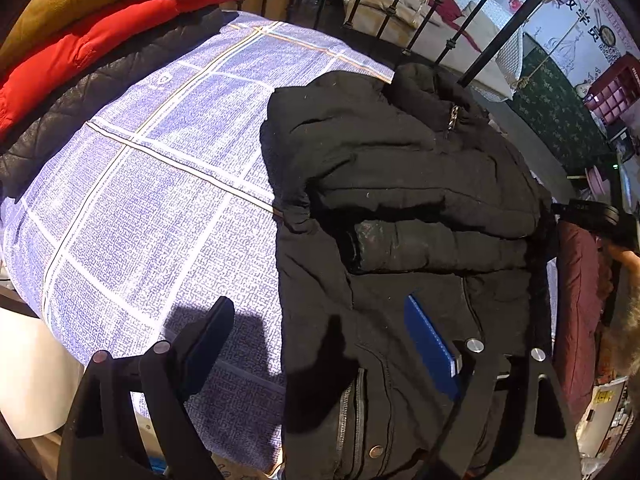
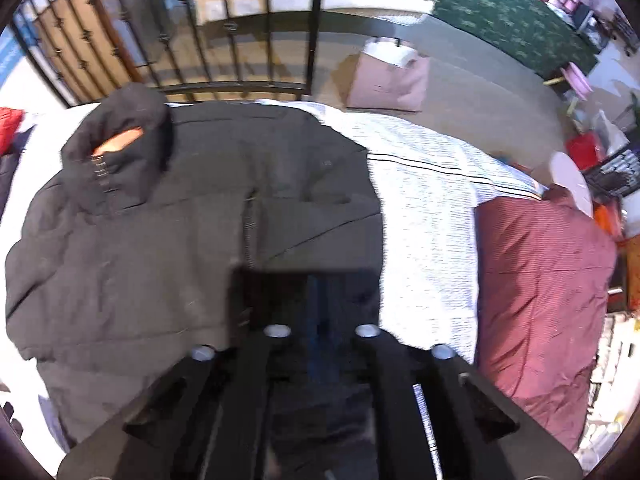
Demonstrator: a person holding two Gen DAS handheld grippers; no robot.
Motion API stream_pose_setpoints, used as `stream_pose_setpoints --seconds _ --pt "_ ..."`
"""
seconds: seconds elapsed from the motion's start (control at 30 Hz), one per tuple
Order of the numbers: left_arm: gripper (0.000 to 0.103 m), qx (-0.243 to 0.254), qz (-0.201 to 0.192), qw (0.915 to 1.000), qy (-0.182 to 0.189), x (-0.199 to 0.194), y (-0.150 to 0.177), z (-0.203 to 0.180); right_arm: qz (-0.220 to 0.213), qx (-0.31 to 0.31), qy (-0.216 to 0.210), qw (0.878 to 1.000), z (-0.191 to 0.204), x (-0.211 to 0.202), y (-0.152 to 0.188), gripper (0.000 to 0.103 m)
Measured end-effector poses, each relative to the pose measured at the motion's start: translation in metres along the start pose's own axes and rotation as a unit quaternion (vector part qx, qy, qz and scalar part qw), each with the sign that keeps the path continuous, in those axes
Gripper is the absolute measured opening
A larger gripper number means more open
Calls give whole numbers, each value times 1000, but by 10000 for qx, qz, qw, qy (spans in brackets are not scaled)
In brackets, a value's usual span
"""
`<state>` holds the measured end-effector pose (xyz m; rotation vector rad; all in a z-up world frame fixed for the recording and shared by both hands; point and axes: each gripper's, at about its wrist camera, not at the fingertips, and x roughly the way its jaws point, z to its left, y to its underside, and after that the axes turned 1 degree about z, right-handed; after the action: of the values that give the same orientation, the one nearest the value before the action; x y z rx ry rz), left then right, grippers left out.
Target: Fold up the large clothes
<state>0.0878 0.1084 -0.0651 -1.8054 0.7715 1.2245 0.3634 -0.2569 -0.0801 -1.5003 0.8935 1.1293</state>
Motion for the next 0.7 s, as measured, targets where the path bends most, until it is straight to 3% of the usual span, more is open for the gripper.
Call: stream_pose_setpoints --seconds 0.07,0.17,0.3,0.5,0.7 --pt "84 54 64 9999 -135 3 1 -2 -64 -210 -173 9996 13 -5 10 74" --pt "84 289 37 9992 -270 2 4 -10 -294 -802 -300 9959 48 -11 32 73" --pt "88 669 46 9969 -399 1 11 -23 -115 -1402 22 9900 81 12 52 74" --pt "89 1032 137 9928 -587 2 28 -33 429 -1285 274 9904 80 44 59 84" --pt "90 1063 438 9922 -474 10 42 -34 259 -1183 50 9926 63 15 79 84"
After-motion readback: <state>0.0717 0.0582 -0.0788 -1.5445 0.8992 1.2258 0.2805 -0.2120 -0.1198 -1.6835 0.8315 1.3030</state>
